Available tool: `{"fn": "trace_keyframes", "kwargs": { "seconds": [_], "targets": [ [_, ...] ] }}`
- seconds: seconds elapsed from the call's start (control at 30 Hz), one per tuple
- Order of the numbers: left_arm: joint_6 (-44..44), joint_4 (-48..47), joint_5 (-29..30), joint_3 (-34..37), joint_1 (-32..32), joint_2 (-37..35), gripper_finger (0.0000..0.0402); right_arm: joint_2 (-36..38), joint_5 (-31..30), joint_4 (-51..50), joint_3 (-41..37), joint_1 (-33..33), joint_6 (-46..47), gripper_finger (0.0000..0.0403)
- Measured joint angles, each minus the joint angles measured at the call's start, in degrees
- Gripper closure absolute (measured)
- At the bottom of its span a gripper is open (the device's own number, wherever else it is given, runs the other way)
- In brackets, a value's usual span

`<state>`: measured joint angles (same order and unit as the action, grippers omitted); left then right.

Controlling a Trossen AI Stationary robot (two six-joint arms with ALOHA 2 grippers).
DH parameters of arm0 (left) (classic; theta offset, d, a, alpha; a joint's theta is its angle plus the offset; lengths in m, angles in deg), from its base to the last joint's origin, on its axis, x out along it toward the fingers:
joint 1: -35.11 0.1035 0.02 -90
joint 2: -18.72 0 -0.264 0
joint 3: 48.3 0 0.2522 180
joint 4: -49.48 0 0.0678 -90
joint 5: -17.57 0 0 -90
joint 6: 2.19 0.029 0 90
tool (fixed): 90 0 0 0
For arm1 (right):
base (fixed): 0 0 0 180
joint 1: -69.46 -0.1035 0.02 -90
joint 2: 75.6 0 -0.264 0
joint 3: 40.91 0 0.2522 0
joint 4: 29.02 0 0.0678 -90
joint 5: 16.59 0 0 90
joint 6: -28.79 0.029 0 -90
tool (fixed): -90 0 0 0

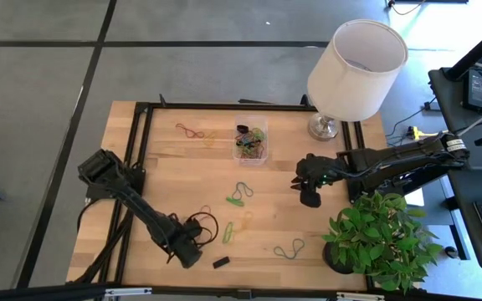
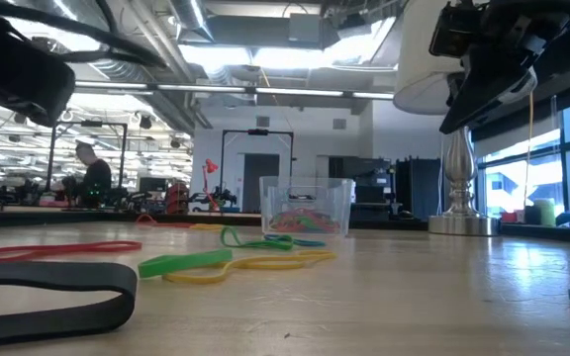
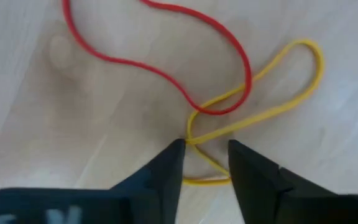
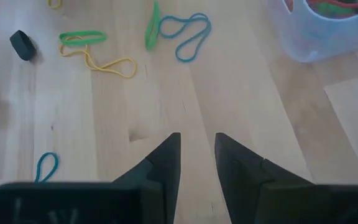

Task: Pick and place rubber bands into bin
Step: Put the yellow rubber band into the transparent bin

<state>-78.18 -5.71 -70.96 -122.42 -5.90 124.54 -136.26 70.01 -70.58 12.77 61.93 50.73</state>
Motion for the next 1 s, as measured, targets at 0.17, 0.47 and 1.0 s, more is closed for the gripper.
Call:
{"fn": "trace_keyframes", "kwargs": {
  "seconds": [0.17, 0.47, 1.0],
  "targets": [
    [0.0, -4.0, 2.4, -2.3, -0.6, -2.3, 0.0372, 0.0, 0.0, 0.7, 0.0, 0.0, -1.4, 0.0301],
    [0.2, -22.5, 4.2, -14.0, -0.9, -8.1, 0.0399, 0.0, 0.0, 1.4, 0.0, 0.0, -1.5, 0.0301],
    [21.7, -7.3, 12.5, -7.3, -0.9, -5.0, 0.0312, 0.0, -3.0, 6.0, 0.0, 0.0, -1.1, 0.0301]
  ]
}}
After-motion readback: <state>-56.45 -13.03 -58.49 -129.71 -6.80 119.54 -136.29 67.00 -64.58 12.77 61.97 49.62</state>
